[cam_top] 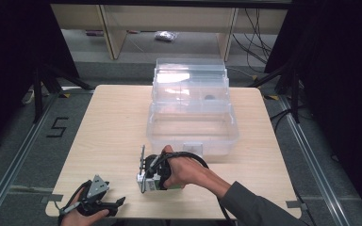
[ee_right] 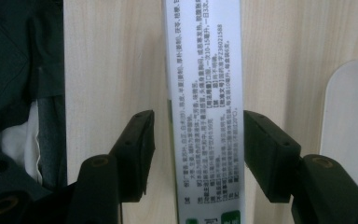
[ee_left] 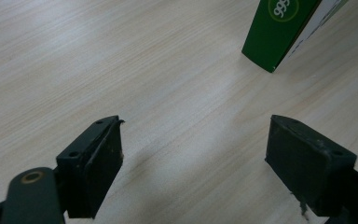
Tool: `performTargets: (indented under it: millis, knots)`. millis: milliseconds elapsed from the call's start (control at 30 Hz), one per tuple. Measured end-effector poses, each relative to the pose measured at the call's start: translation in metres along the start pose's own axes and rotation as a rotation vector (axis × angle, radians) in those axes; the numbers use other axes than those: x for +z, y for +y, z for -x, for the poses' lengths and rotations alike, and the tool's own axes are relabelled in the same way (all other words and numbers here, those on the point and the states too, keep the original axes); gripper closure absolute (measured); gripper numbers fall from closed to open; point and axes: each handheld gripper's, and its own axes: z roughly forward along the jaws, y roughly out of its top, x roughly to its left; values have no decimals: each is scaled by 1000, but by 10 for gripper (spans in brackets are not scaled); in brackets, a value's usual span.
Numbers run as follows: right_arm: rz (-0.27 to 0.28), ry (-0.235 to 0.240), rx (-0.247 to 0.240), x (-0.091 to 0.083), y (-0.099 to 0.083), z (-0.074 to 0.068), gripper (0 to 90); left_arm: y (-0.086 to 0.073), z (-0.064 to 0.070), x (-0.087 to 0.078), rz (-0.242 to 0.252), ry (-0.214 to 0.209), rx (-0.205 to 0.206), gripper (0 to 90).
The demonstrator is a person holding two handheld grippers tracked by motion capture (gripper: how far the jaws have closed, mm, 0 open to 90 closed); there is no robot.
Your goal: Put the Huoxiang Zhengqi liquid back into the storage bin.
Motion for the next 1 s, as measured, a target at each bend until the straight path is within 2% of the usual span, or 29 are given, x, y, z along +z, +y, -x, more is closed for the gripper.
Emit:
performTargets:
  millis: [67,100,133,167,200,233,267,300,367,400,433,467,500,533,567,600,633,700,800,833,867,900,933,1000]
  knots:
    - [6,-2,-33,3,1,3,479,0,1,0,17,-10,-9,180]
    - [-14,6,-18,4,2,2,483,0,1,0,15,-7,-6,180]
    - [-27,9,-31,4,3,2,483,0,1,0,15,-16,-7,180]
    - [-37,14,-9,5,4,1,487,0,1,1,14,-5,-4,180]
    - [-29,14,-33,8,4,3,493,0,0,1,13,0,-2,180]
    - [-47,15,-15,7,5,2,497,0,1,1,15,-6,-5,180]
    - [-45,16,-36,8,5,3,503,0,1,1,15,-7,-6,180]
    - [-10,30,-48,12,4,4,506,0,0,0,7,-5,3,180]
    - [-25,29,-53,13,5,5,513,0,0,1,12,-3,-1,180]
    - [-34,29,-50,13,6,5,518,0,1,0,13,-18,-3,180]
    - [-46,12,-90,13,7,7,527,0,1,0,13,-17,-4,180]
    - [-70,24,-47,12,7,4,534,0,1,0,13,-17,-5,180]
    - [-70,24,-47,12,7,4,534,0,1,0,13,-17,-5,180]
    - [-87,38,-23,13,9,3,547,0,0,1,13,-3,-3,180]
    - [-82,29,-45,14,8,5,549,0,0,1,13,-3,-3,180]
    - [-82,29,-45,14,8,5,549,0,0,0,13,-8,-5,180]
    - [-88,46,-22,15,10,4,550,0,1,0,11,-18,-2,180]
    - [-72,54,-37,18,10,5,568,0,1,0,14,-15,-8,180]
    - [-85,58,-34,19,12,4,573,0,1,0,13,-18,-3,180]
    - [-98,58,-54,21,13,6,576,0,0,0,-1,-2,3,180]
    - [-104,61,-48,22,14,5,577,0,0,0,12,-8,-2,180]
    - [-97,64,-70,24,14,7,587,0,1,0,19,-13,-10,180]
    - [-110,59,-56,25,14,6,600,0,0,-1,15,-14,-6,180]
    - [-118,58,-58,25,14,6,622,-1,0,-1,14,-14,-4,180]
